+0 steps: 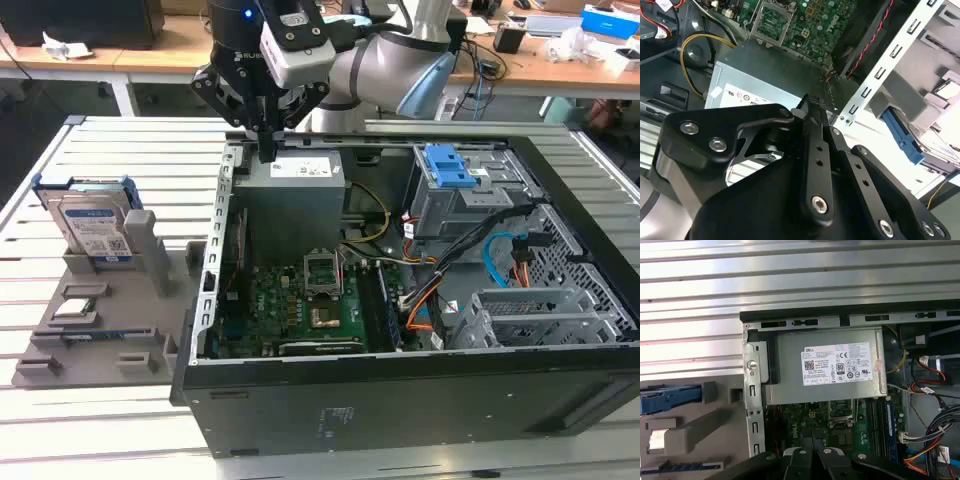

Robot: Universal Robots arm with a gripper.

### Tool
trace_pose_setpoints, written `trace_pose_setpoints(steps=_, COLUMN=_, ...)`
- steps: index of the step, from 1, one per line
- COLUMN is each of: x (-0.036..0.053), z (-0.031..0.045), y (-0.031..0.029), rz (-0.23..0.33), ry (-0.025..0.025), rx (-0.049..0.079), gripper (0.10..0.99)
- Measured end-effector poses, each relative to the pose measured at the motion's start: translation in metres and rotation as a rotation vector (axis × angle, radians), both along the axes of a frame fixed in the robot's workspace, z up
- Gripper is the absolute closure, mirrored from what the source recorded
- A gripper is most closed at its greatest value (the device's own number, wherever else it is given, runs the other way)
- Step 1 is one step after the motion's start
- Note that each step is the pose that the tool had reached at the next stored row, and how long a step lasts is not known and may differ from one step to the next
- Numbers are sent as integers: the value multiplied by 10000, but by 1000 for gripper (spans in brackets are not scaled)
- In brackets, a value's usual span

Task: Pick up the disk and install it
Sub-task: 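Reach for the disk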

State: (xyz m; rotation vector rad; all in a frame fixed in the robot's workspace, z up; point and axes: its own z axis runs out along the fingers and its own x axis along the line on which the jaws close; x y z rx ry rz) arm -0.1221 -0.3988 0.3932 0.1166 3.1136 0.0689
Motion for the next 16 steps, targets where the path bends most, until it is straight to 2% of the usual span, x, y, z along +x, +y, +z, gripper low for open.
trace_pose_setpoints(steps=1, x=-27, z=0, y=0, rz=0, ry=1, rx=0, gripper=980)
trace_pose_setpoints(steps=2, x=-115, z=0, y=0, rz=1, ry=1, rx=-1, gripper=980)
trace_pose_setpoints(steps=5, x=-215, z=0, y=0, rz=0, ry=1, rx=0, gripper=980)
trace_pose_setpoints(steps=10, x=-306, z=0, y=0, rz=0, ry=1, rx=-1, gripper=980)
trace_pose_setpoints(steps=12, x=-398, z=0, y=0, rz=0, ry=0, rx=0, gripper=980)
trace_pose_setpoints(steps=16, x=-480, z=0, y=0, rz=0, ry=1, rx=-1, gripper=980)
